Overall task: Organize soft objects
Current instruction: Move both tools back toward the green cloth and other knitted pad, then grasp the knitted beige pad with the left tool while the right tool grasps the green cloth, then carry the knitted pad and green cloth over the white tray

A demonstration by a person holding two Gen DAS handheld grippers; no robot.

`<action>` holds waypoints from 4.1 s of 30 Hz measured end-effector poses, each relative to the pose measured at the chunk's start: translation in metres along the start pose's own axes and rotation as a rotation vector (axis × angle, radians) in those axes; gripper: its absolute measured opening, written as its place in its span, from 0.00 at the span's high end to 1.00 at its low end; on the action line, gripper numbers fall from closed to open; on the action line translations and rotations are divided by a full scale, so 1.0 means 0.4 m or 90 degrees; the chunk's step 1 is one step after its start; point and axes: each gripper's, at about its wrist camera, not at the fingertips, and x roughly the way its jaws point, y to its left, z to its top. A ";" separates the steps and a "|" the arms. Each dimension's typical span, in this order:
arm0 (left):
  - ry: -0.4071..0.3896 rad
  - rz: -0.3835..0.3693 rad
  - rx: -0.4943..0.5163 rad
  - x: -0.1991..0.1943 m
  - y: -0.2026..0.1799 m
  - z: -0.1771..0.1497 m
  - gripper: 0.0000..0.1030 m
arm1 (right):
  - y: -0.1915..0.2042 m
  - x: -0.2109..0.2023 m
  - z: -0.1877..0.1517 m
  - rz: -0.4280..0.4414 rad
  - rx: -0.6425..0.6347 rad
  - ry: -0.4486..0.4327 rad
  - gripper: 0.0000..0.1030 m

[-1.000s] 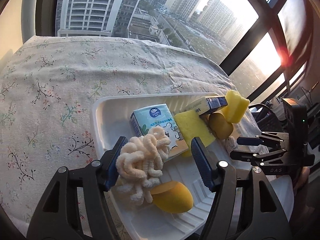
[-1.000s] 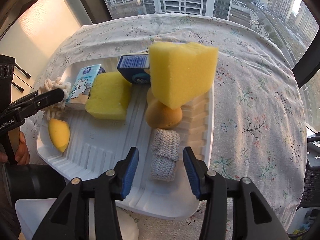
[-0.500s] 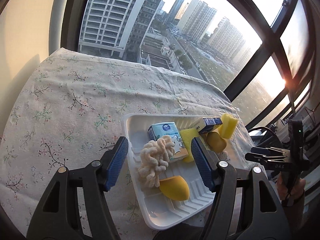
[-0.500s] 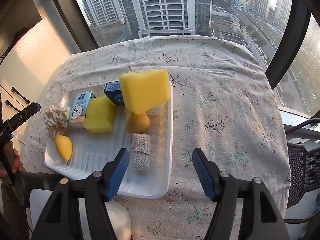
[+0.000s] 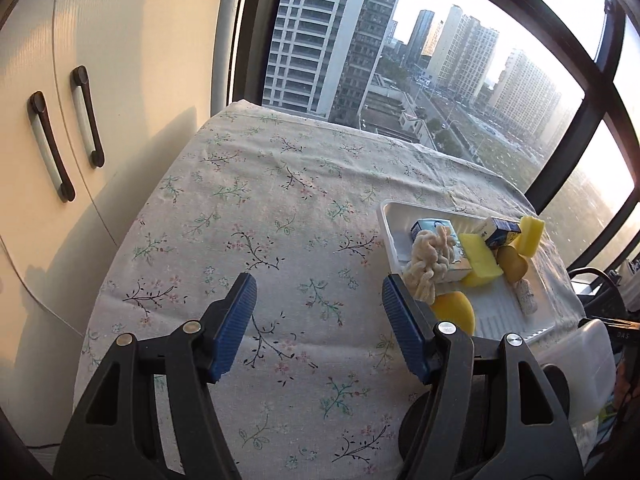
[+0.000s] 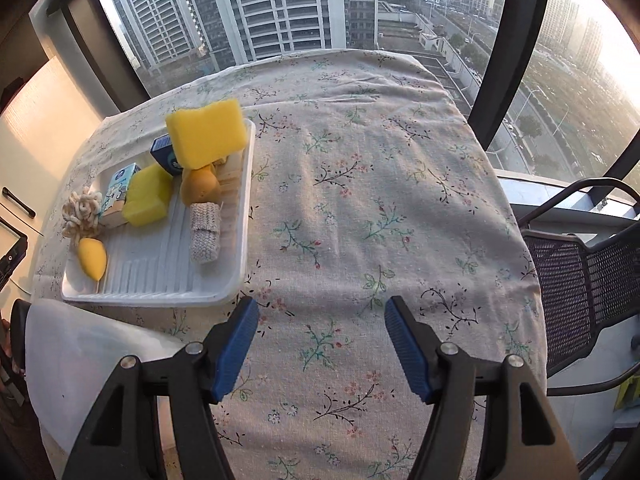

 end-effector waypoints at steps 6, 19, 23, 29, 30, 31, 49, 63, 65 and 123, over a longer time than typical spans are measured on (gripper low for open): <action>0.017 0.035 0.004 -0.050 0.044 -0.106 0.38 | -0.033 -0.019 -0.099 -0.016 0.015 0.003 0.33; 0.060 0.072 0.104 -0.199 0.033 -0.390 0.38 | 0.014 -0.092 -0.389 -0.020 -0.004 -0.013 0.33; 0.065 0.049 0.142 -0.254 -0.035 -0.472 0.38 | 0.061 -0.122 -0.468 0.001 -0.024 -0.021 0.33; 0.074 0.012 0.206 -0.317 -0.145 -0.578 0.38 | 0.149 -0.151 -0.570 0.001 -0.075 -0.029 0.33; 0.074 -0.002 0.209 -0.329 -0.162 -0.589 0.38 | 0.164 -0.154 -0.582 0.007 -0.084 -0.028 0.33; 0.074 -0.021 0.211 -0.342 -0.181 -0.598 0.38 | 0.177 -0.157 -0.591 0.011 -0.091 -0.028 0.33; 0.106 -0.150 0.270 -0.346 -0.388 -0.686 0.38 | 0.289 -0.173 -0.632 0.063 -0.142 -0.030 0.32; 0.110 -0.238 0.173 -0.327 -0.353 -0.674 0.81 | 0.392 -0.189 -0.563 0.127 -0.173 -0.059 0.31; 0.109 -0.236 0.177 -0.330 -0.351 -0.676 0.81 | 0.410 -0.187 -0.547 0.126 -0.173 -0.069 0.25; -0.029 0.023 0.109 -0.186 -0.063 -0.197 0.81 | 0.072 -0.181 -0.231 -0.022 -0.025 -0.106 0.66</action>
